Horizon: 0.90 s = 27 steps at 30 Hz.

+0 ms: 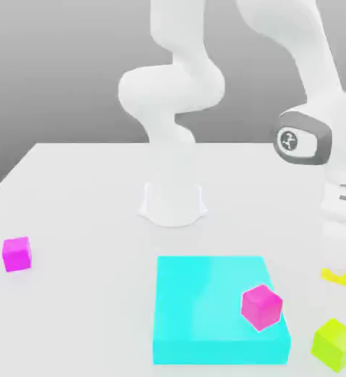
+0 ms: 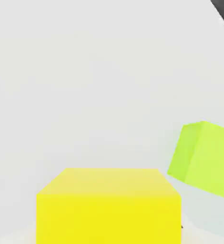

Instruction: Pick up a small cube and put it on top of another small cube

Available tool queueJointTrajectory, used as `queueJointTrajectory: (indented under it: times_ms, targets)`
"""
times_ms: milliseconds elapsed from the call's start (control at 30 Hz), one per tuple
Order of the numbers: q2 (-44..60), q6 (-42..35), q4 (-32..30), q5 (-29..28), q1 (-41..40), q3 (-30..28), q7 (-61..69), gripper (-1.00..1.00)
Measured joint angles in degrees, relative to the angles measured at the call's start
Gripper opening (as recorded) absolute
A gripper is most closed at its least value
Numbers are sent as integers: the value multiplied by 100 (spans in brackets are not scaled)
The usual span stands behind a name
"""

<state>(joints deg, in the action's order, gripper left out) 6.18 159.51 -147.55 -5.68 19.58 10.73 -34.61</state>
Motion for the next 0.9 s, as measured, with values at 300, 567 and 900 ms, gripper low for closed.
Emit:
queueJointTrajectory:
  times_ms: [300,567,900]
  targets:
    - [-345,-190,-166,50,-1773,-1140,-1486,-100]
    - [-657,-422,-400,75,-3610,-1958,-2957,-100]
    - [-1065,-708,-700,172,-5731,-3010,-4735,-100]
